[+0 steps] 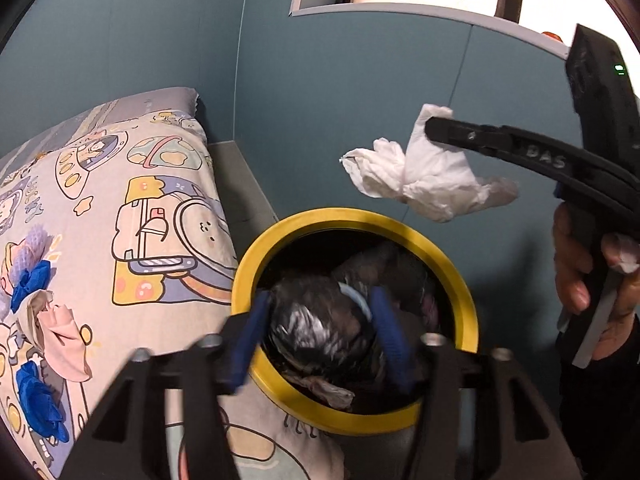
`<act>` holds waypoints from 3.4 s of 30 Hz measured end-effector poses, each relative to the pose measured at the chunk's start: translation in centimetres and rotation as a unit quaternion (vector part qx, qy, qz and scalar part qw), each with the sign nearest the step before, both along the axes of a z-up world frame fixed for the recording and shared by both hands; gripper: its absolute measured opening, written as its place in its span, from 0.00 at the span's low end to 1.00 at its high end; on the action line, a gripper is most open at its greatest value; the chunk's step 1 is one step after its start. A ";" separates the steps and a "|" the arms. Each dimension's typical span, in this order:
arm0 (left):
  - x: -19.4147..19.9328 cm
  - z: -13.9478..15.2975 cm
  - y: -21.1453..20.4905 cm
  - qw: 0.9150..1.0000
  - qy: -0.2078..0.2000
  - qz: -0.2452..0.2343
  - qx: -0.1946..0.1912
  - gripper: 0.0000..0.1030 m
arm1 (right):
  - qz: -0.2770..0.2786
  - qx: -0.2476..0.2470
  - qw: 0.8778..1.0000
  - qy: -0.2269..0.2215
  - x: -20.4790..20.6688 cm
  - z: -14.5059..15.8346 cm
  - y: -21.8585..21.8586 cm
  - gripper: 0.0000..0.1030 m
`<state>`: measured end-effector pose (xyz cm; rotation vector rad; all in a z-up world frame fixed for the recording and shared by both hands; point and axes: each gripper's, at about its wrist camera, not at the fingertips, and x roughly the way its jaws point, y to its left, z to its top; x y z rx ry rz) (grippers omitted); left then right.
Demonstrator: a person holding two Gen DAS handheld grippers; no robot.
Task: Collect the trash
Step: 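Carry black bag and tissue to the yellow bin and release both, then grasp blue glove with left tool while right tool grasps pink cloth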
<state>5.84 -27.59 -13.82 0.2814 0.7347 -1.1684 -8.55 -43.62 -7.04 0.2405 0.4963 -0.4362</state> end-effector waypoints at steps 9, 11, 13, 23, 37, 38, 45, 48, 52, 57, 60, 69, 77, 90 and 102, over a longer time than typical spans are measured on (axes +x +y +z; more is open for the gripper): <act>1.5 0.9 1.8 0.999 0.009 0.031 -0.022 0.80 | -0.024 0.005 1.000 0.001 -0.2 -0.2 -0.8 0.10; 2.1 1.1 2.1 0.999 0.008 0.039 -0.026 0.81 | -0.028 0.008 1.000 0.000 -0.3 -0.2 -1.0 0.23; 2.9 1.4 2.6 0.998 0.007 0.049 -0.028 0.81 | -0.029 0.010 1.000 -0.006 -0.5 -0.1 -1.0 0.31; 6.2 2.9 6.7 0.993 -0.014 0.108 -0.038 0.82 | 0.001 -0.008 1.000 -0.021 0.4 0.5 0.7 0.31; 14.8 4.2 19.9 0.961 -0.045 0.270 -0.032 0.86 | 0.175 -0.023 0.984 -0.009 11.7 -0.8 11.4 0.44; 15.3 4.1 20.9 0.958 -0.046 0.281 -0.029 0.86 | 0.188 -0.024 0.982 -0.003 12.8 -1.3 12.3 0.44; 17.2 0.4 25.6 0.950 -0.017 0.313 -0.010 0.86 | 0.265 -0.027 0.963 0.049 18.4 -5.1 16.9 0.44; 17.4 -2.1 25.5 0.951 0.012 0.309 0.003 0.86 | 0.288 -0.028 0.955 0.070 19.9 -6.9 17.8 0.44; 17.7 -5.1 25.0 0.951 0.055 0.303 0.010 0.86 | 0.318 -0.016 0.942 0.106 21.7 -9.6 18.5 0.44; 18.4 -7.1 24.0 0.951 0.102 0.291 0.008 0.86 | 0.337 -0.020 0.930 0.143 22.7 -11.8 19.0 0.44; 18.9 -8.1 22.9 0.949 0.109 0.294 0.023 0.86 | 0.338 -0.018 0.929 0.150 23.0 -12.3 18.8 0.44; 20.9 -10.4 21.9 0.936 0.134 0.320 0.057 0.72 | 0.369 -0.029 0.910 0.188 25.2 -14.0 20.6 0.44; 22.9 -11.1 23.2 0.926 0.145 0.342 0.072 0.50 | 0.376 -0.030 0.897 0.231 30.1 -15.6 22.2 0.42; 23.7 -9.7 26.1 0.919 0.145 0.363 0.048 0.10 | 0.326 -0.049 0.922 0.202 33.1 -13.7 21.8 0.03; 21.2 -3.7 27.3 0.926 0.077 0.370 0.005 0.10 | 0.281 -0.017 0.953 0.114 27.6 -6.7 17.4 0.03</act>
